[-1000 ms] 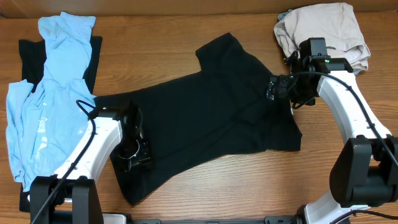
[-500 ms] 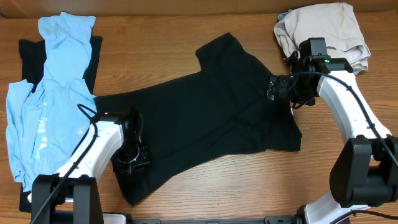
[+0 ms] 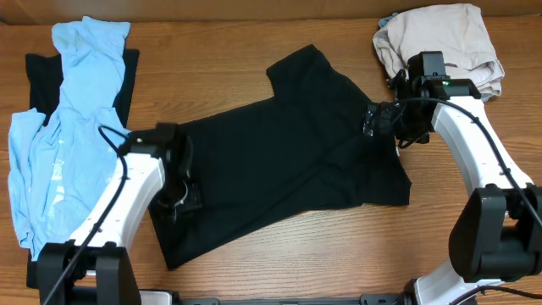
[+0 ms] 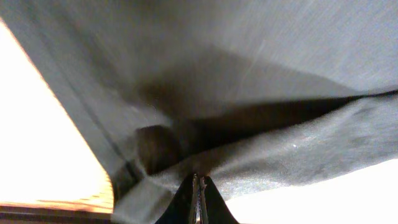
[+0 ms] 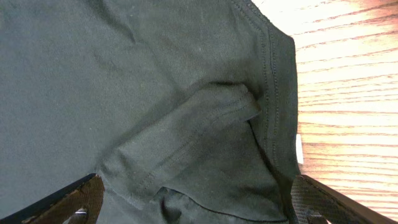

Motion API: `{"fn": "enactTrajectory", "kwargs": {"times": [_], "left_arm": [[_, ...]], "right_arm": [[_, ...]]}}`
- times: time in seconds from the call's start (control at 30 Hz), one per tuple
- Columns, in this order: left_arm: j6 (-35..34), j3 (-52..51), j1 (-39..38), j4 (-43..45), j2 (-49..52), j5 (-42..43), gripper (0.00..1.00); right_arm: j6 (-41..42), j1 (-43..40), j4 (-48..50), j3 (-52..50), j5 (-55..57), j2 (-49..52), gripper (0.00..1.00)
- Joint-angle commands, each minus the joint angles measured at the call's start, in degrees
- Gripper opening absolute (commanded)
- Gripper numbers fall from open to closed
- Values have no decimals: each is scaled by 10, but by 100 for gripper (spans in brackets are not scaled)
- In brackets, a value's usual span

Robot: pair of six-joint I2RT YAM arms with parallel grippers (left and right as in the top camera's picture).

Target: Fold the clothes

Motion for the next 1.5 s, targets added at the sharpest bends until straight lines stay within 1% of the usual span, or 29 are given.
{"fn": "enactTrajectory", "kwargs": {"times": [0.0,0.27,0.4,0.43,0.47,0.5,0.53,0.57,0.6,0.7,0.73,0.93,1.07,1.17,1.23,1.3,1.33,1.37,1.4,1.43,1.47], "left_arm": [[-5,74,0,-17,3,-60,4],[5,87,0,8,3,-148,4],[5,87,0,19,3,-157,5],[5,87,0,19,3,-157,17],[5,87,0,19,3,-157,38],[5,87,0,19,3,-158,55],[5,87,0,19,3,-158,74],[5,87,0,19,3,-158,95],[5,87,0,19,3,-158,100],[-1,88,6,19,3,-155,100],[-3,90,11,17,3,-142,100],[-2,88,10,18,3,9,100],[-15,73,-26,28,3,5,100],[-48,45,-52,64,3,8,100],[-58,33,-59,62,3,10,100],[-63,20,-63,51,3,13,100],[-72,10,-65,47,3,15,100],[-77,-3,-67,49,3,28,100],[-77,-17,-70,56,3,40,100],[-77,-31,-72,67,3,49,100],[-78,-43,-74,80,3,54,100]], "right_arm": [[-3,-2,3,15,-3,-15,100],[-2,-2,3,15,-3,-15,100],[-2,-2,3,15,-3,-15,100],[-2,-2,3,15,-3,-15,100],[-2,-2,3,15,-3,-15,100],[-2,-2,3,15,-3,-15,100],[-2,-2,3,15,-3,-15,100],[-2,-2,3,15,-3,-15,100],[-2,-2,3,15,-3,-15,100],[-2,-2,4,15,-3,-15,100],[-2,-2,3,15,-3,-15,100],[6,-2,-26,15,-28,-15,100],[17,-2,-30,12,-51,-15,100],[17,0,-30,-1,-52,-10,97],[17,0,-36,-23,-52,-8,86],[31,0,-36,-46,-53,-8,68],[35,0,-33,-56,-53,-8,55],[45,0,-31,-68,-53,-8,32],[50,0,-28,-77,-53,-8,22],[54,0,-23,-87,-53,-8,16],[56,0,-16,-98,-54,-8,14]]}}
